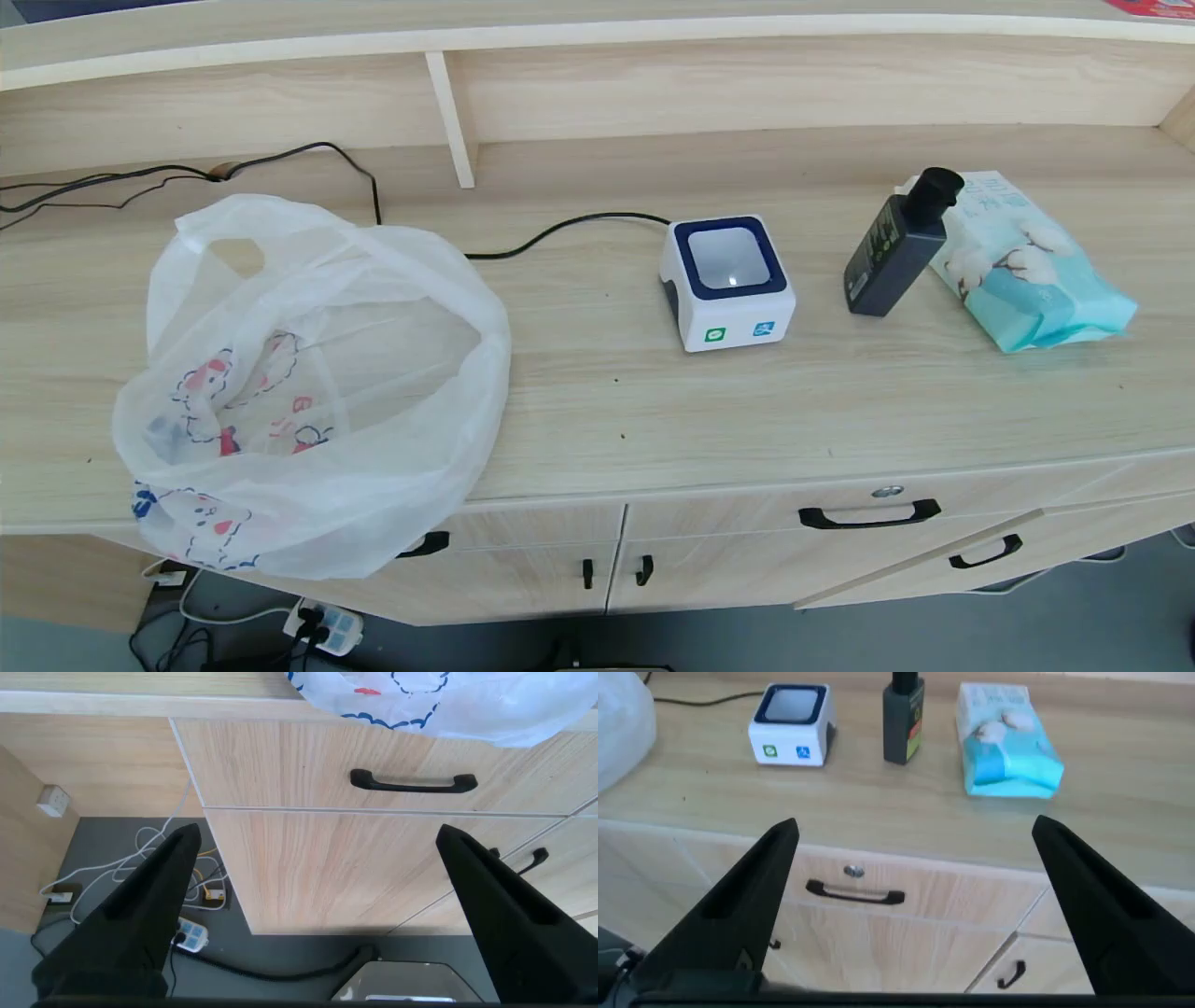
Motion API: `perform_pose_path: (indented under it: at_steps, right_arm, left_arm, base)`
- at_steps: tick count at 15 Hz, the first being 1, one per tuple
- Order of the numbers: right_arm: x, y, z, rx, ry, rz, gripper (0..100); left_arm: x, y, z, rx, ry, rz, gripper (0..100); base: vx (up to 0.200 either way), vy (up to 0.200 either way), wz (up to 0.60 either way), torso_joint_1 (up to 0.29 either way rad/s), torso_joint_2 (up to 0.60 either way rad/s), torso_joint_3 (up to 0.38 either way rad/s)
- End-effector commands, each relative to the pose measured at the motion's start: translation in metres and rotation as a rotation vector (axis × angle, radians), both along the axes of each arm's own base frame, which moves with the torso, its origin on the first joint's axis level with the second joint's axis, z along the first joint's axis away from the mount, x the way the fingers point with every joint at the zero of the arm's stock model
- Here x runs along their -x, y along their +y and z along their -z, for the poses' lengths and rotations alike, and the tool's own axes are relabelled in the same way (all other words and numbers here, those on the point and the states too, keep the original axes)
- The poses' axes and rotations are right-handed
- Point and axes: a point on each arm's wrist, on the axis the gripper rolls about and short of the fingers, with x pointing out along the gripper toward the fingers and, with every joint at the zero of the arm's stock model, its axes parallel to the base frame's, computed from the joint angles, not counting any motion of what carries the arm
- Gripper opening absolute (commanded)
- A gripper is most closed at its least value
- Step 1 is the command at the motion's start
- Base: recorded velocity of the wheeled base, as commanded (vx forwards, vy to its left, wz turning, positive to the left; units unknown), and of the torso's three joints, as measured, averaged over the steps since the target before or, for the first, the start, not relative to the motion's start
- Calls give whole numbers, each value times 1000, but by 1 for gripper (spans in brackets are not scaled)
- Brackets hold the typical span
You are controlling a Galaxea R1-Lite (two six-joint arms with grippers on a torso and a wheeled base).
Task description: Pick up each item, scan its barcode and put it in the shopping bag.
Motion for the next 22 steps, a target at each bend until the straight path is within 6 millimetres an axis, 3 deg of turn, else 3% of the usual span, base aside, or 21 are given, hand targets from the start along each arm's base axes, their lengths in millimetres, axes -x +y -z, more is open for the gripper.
perform_pose_path:
  at_steps: [1,3,6,9,13,15,22]
  right_arm:
    - [-161,18,-90,24,-141,-82,100]
    - [-207,24,-78,-17,-120,-103,100]
    - [-230,27,-67,-24,-99,-104,100]
    - [-241,29,-42,-19,-11,-102,100]
    - [-243,29,-27,-12,47,-99,100]
    - [-254,32,-18,12,78,-100,100]
    - [-281,43,-6,18,101,-124,100]
  left_arm:
    - [0,0,0,0,0,0,100]
    - [0,0,0,-1,0,0,100]
    - [0,0,0,0,-3,0,100]
    - [0,0,-1,0,-5,0,100]
    - [0,0,0,0,-3,0,100]
    - [0,0,0,-3,-3,0,100]
    - [0,0,0,-3,-3,0,100]
  base:
    - [0,0,0,0,0,0]
    - [0,0,0,0,0,0]
    - [0,0,0,0,0,0]
    - [0,0,0,0,0,0]
    - [0,0,0,0,0,0]
    - [0,0,0,0,0,0]
    - [0,0,0,0,0,0]
